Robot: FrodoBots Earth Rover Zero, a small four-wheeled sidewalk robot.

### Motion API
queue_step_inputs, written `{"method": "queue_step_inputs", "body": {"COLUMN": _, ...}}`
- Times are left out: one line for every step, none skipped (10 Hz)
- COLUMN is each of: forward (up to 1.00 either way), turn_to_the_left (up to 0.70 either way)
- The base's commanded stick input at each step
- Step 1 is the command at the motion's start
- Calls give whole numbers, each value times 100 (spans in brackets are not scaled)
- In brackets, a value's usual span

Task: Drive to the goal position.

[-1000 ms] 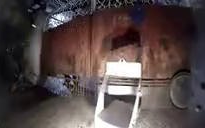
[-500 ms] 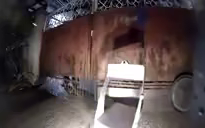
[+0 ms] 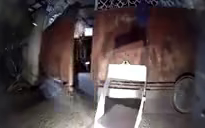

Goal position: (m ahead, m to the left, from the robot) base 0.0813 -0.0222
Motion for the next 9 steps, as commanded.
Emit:
{"method": "queue_step_inputs", "body": {"forward": 12, "turn_to_the_left": 3}}
{"method": "queue_step_inputs", "body": {"forward": 12, "turn_to_the_left": 3}}
{"method": "queue_step_inputs", "body": {"forward": 12, "turn_to_the_left": 3}}
{"method": "queue_step_inputs", "body": {"forward": 12, "turn_to_the_left": 3}}
{"method": "queue_step_inputs", "body": {"forward": 12, "turn_to_the_left": 3}}
{"method": "queue_step_inputs", "body": {"forward": 12, "turn_to_the_left": 3}}
{"method": "queue_step_inputs", "body": {"forward": 12, "turn_to_the_left": 3}}
{"method": "queue_step_inputs", "body": {"forward": 12, "turn_to_the_left": 3}}
{"method": "queue_step_inputs", "body": {"forward": 12, "turn_to_the_left": 3}}
